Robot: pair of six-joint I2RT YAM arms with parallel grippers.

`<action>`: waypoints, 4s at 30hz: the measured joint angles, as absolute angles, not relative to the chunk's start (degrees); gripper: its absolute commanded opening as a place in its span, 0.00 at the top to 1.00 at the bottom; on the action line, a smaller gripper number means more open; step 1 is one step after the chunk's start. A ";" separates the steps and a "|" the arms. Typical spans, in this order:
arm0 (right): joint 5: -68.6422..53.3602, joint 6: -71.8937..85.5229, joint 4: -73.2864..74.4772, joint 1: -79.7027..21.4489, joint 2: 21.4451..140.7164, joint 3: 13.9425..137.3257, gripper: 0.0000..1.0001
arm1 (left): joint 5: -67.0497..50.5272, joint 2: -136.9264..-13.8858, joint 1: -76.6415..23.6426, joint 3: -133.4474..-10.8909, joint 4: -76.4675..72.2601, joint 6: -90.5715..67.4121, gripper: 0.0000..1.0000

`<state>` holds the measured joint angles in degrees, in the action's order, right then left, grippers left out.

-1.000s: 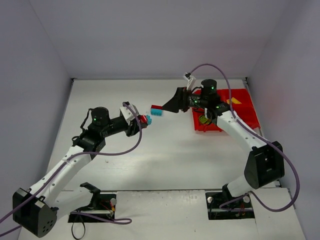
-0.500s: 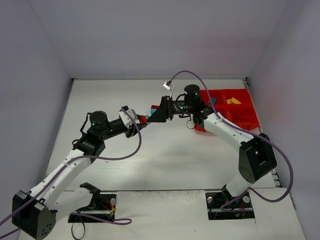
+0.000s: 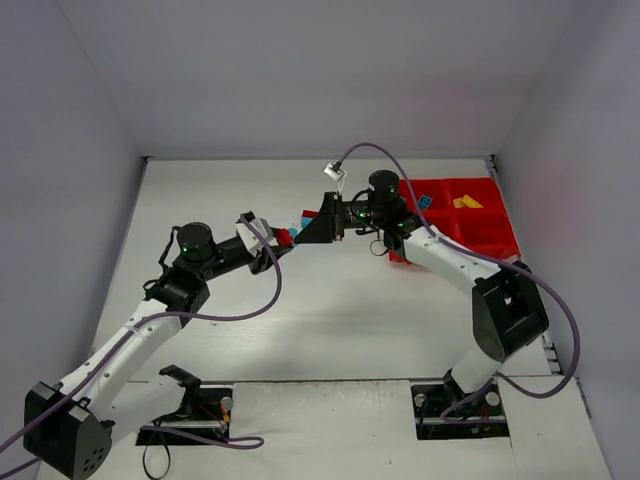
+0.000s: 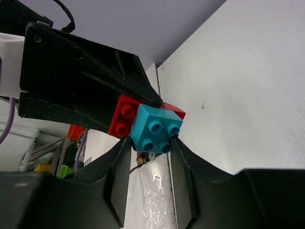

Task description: Sort the legos into containers by color

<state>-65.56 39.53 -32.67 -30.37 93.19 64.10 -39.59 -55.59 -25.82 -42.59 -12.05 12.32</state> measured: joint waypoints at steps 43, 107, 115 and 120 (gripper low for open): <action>-10.68 3.81 -6.00 -8.69 98.43 74.56 1.00 | -31.40 -61.41 -26.20 -46.35 -6.90 8.36 0.80; -37.39 24.23 -15.88 -37.17 82.72 61.73 0.36 | -36.99 -61.14 -28.93 -47.48 1.32 20.47 0.79; -36.25 24.95 -16.05 -38.76 85.62 62.06 0.40 | -36.84 -61.43 -29.95 -47.48 1.37 20.60 0.80; -36.23 25.65 -16.25 -39.86 86.74 62.61 0.49 | -35.64 -61.58 -30.06 -47.48 1.56 20.62 0.79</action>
